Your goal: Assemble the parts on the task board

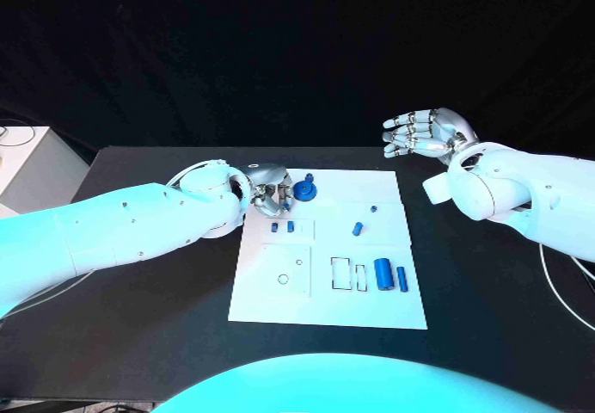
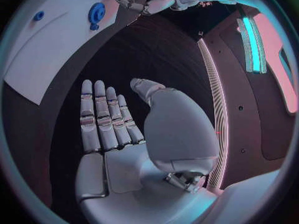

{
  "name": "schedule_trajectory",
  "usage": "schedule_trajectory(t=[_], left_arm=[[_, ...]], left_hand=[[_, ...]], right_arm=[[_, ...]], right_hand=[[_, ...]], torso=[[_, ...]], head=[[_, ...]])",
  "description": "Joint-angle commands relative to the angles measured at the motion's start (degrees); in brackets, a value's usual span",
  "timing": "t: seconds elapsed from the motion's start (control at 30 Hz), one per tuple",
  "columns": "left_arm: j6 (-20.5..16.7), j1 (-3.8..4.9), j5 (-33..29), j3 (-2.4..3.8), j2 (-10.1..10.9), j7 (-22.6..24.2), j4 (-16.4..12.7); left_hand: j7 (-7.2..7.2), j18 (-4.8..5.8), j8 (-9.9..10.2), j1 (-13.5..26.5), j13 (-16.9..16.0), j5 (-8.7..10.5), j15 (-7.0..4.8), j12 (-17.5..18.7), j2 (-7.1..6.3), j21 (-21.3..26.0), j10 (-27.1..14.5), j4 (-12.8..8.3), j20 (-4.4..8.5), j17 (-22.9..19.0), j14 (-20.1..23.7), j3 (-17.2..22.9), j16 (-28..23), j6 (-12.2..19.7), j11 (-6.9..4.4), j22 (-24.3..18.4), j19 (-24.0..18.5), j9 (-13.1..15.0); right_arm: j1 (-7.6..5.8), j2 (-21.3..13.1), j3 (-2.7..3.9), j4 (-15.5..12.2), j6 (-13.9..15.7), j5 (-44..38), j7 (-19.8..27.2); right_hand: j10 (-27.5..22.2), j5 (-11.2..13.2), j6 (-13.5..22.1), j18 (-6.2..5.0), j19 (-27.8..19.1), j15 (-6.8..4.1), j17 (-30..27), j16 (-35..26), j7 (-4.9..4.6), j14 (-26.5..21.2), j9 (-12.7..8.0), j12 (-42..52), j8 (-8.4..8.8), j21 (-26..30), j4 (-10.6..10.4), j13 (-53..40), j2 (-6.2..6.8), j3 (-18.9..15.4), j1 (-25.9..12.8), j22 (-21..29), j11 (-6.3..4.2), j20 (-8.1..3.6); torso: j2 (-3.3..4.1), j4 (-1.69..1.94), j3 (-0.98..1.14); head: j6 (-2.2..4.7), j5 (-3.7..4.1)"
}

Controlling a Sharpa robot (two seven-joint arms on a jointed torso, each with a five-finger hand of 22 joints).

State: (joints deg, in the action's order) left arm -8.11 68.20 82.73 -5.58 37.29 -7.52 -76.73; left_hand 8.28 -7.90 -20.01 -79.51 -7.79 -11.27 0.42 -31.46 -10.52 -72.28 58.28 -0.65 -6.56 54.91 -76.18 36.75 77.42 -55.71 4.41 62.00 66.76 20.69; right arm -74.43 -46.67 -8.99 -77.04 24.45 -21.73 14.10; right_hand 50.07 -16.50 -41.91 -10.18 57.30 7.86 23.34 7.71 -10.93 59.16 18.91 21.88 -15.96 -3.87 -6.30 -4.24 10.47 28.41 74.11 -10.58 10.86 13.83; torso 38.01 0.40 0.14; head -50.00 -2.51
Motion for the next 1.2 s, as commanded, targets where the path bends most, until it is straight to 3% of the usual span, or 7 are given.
schedule_trajectory(t=[0.03,0.7,1.2], left_arm=[[1.2,-0.06,-0.5,-0.04,-0.2,0.7,0.1],[2.4,-0.26,-2.1,-0.28,-0.4,0.8,0.8],[3.2,-0.49,-2.3,-0.95,-1.4,1.2,2.3]], left_hand=[[-0.02,0.84,-0.2,0.4,0.0,0.17,0.08,0.3,-0.23,0.1,0.3,0.0,0.00,-0.1,0.0,0.1,-0.4,-0.2,0.01,-0.1,0.1,0.1],[-0.08,0.87,-0.1,0.4,0.0,0.20,0.05,0.4,-0.20,0.1,0.4,-0.1,0.00,0.1,-0.1,0.1,-0.3,-0.3,-0.04,0.0,0.2,0.1],[-0.15,0.78,0.1,0.9,-0.1,0.32,0.05,0.8,-0.36,0.4,0.5,0.2,-0.01,-0.3,0.1,-0.1,-0.5,-0.3,-0.04,-0.5,-0.2,0.1]], right_arm=[[0.01,0.0,0.03,-0.1,0.5,-0.4,0.5],[0.05,0.2,0.03,0.1,0.1,-0.4,0.4],[0.12,0.3,0.03,0.3,-0.1,-0.4,0.3]], right_hand=[[0.5,-0.1,-0.5,-0.34,0.4,0.02,-0.1,-0.3,-3.80,0.4,0.0,0.4,0.20,-0.1,0.3,0.1,-0.46,0.0,-0.1,0.1,0.08,0.11],[0.5,-0.1,-0.5,-0.34,0.4,0.02,-0.1,-0.3,-3.80,0.4,0.0,0.4,0.20,-0.1,0.3,0.1,-0.46,0.0,-0.1,0.1,0.08,0.11],[0.6,-0.1,-0.6,-0.34,0.5,-0.01,-0.1,-0.3,-3.79,0.5,-0.1,0.4,0.20,-0.2,0.3,0.2,-0.45,0.0,-0.1,0.2,0.06,0.08]], torso=[[-0.03,0.00,0.03],[0.03,0.00,-0.01],[0.00,0.01,0.01]], head=[[0.00,0.04],[0.00,0.21],[0.00,0.25]])
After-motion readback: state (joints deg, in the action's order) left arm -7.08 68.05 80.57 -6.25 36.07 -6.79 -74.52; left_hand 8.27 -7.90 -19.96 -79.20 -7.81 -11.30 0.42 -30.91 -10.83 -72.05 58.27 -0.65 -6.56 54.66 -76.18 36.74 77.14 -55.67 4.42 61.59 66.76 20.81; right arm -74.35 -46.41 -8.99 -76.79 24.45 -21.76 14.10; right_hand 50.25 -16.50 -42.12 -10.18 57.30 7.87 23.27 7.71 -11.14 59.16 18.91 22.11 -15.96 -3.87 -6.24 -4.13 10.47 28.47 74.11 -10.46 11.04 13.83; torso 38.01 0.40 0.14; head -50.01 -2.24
